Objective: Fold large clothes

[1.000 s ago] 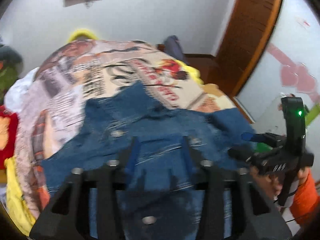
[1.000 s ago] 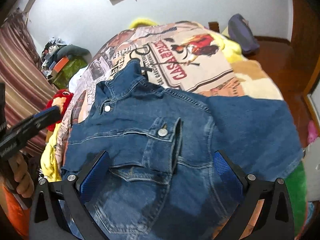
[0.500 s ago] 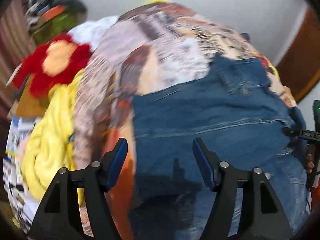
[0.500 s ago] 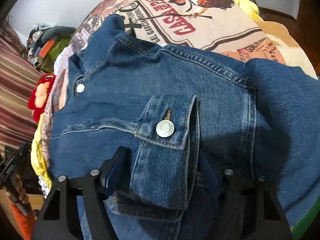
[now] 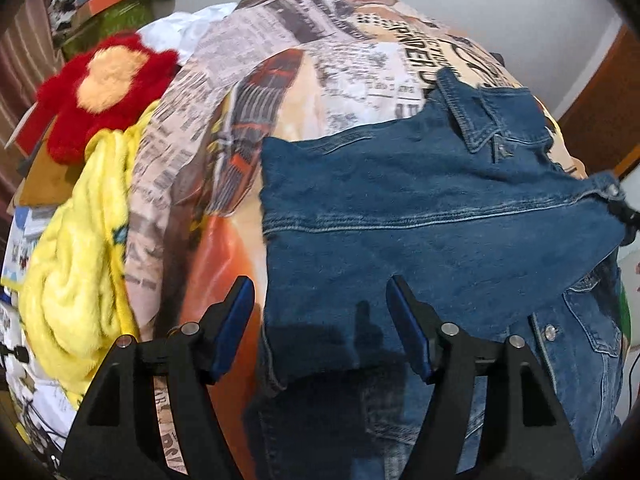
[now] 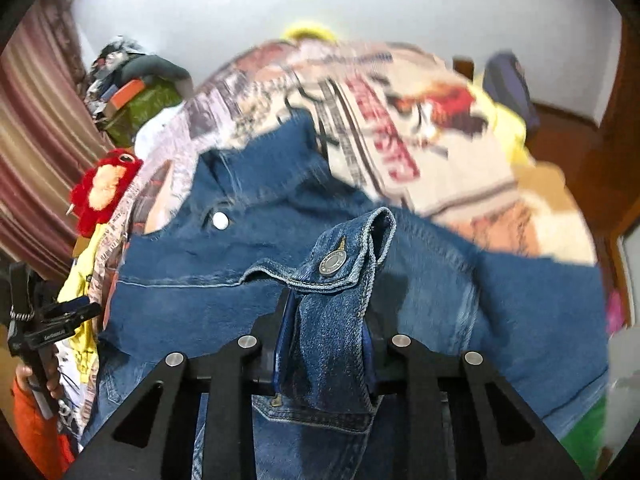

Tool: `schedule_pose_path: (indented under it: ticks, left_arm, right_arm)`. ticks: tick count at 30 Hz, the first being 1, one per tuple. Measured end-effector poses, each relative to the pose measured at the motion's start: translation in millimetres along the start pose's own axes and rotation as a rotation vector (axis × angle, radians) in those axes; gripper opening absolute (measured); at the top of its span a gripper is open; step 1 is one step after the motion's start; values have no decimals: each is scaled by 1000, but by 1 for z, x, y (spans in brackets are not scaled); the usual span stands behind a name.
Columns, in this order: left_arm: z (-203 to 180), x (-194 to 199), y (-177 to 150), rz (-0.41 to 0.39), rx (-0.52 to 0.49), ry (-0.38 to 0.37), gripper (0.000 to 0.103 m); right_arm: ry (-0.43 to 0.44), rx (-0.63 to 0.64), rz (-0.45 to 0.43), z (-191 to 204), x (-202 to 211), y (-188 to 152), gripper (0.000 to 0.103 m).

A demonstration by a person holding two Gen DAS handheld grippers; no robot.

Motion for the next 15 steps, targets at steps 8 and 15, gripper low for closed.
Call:
schedule_pose_path:
  ticks: [8, 15]
  left_arm:
    - [-43, -14, -10, 22, -65, -55, 74]
    - [-57, -42, -29, 94, -101, -51, 74]
  right_arm:
    - [-114, 52, -8, -23, 15, -9, 26]
    - [-127, 8, 117, -43, -28, -49, 27]
Point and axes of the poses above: each gripper's, at about its wrist camera, not at the fingertips, and x roughly against the way its jaws point, z to its left, y to its top, the point moved 10 cm from there along -x, roughly the way its jaws point, and after that the axes turned 9 degrees about x, right-handed, at the moved point
